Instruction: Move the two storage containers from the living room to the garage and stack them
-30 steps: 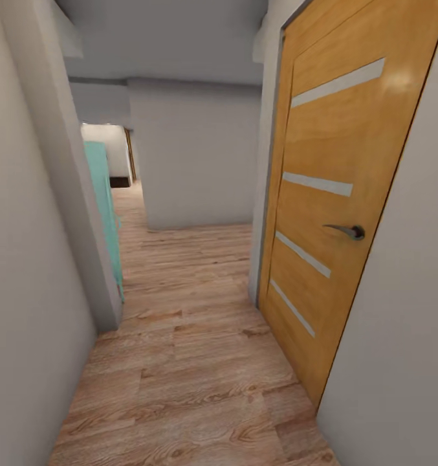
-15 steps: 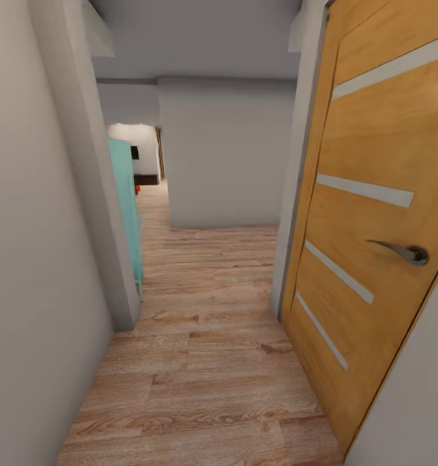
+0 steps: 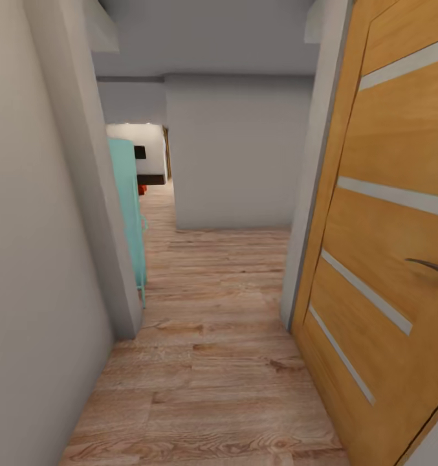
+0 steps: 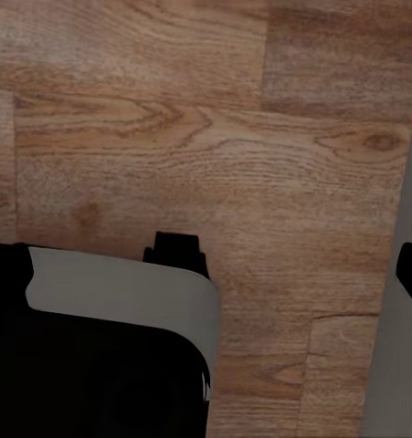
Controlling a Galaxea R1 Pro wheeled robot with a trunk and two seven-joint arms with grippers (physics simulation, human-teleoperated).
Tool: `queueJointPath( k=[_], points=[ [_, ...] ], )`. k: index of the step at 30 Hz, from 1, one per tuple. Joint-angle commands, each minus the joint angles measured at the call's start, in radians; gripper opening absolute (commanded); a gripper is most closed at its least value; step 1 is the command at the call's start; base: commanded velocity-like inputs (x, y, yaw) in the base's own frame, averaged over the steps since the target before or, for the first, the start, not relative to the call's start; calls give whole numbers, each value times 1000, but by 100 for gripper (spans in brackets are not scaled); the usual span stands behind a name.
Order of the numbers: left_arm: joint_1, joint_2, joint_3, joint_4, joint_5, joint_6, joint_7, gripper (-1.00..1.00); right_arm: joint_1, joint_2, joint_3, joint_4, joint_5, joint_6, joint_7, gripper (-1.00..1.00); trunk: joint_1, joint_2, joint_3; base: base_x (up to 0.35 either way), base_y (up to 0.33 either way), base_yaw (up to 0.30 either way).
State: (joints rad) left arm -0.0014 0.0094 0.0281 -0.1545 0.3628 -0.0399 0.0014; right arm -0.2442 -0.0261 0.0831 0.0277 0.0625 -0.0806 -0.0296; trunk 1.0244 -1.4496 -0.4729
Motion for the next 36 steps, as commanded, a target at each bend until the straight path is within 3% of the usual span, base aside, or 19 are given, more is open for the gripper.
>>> queueJointPath(
  k=[1,36],
  points=[
    [0,0,3,0,1,-2,0,100,-1,0,7,3,7,-4,-3,100,1,0,-1,322,0,1],
    [0,-2,0,15,-1,-2,0,100,-1,2,9,3,2,-3,-5,100,1,0,-1,322,0,0]
  ],
)
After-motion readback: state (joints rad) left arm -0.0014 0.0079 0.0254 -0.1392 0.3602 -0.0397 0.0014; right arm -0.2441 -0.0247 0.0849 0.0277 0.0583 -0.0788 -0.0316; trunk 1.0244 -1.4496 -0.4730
